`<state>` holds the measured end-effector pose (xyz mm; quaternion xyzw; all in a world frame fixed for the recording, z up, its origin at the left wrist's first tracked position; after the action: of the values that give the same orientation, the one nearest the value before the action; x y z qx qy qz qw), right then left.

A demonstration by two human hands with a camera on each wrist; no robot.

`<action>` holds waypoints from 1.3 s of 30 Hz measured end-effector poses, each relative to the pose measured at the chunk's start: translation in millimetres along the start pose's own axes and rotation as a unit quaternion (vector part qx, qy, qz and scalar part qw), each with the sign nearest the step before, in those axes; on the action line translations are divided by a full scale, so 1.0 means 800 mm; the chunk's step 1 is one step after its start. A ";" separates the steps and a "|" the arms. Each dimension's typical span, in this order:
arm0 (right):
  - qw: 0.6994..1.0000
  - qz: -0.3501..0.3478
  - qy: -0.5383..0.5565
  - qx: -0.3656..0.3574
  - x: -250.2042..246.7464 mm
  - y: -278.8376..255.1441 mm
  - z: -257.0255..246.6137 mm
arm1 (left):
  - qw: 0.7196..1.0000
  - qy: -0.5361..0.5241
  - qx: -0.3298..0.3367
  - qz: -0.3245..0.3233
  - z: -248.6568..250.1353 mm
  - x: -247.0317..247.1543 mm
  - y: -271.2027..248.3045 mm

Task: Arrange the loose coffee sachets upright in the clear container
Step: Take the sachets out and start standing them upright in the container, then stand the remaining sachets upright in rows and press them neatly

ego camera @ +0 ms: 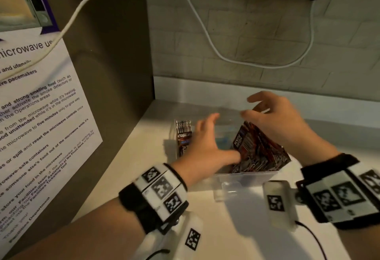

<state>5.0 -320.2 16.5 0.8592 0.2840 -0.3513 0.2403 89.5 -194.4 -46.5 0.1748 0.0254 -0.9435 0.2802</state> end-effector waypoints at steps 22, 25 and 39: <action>0.954 -0.205 -0.218 -0.024 0.057 0.012 0.106 | 0.955 -0.007 -0.187 -0.230 -0.066 0.093 0.084; 0.952 -0.203 -0.227 -0.034 0.058 0.012 0.109 | 0.949 -0.101 -0.211 -0.213 -0.053 0.089 0.068; 0.957 -0.192 -0.209 -0.055 0.054 0.007 0.105 | 0.968 -0.075 -0.191 -0.148 -0.057 0.088 0.085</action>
<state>-4.9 -361.7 -68.1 0.6814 0.4057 -0.5463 0.2697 84.9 -281.6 -109.9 0.0410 0.2091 -0.9627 0.1669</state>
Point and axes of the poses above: each hand's wrist, its own y-axis towards the middle knuckle, its own x-axis out of the palm, z = x × y, the point moved 5 cm from there along y, towards the middle knuckle, and after that the axes turned 5 degrees about -y, right-handed, at the moved point
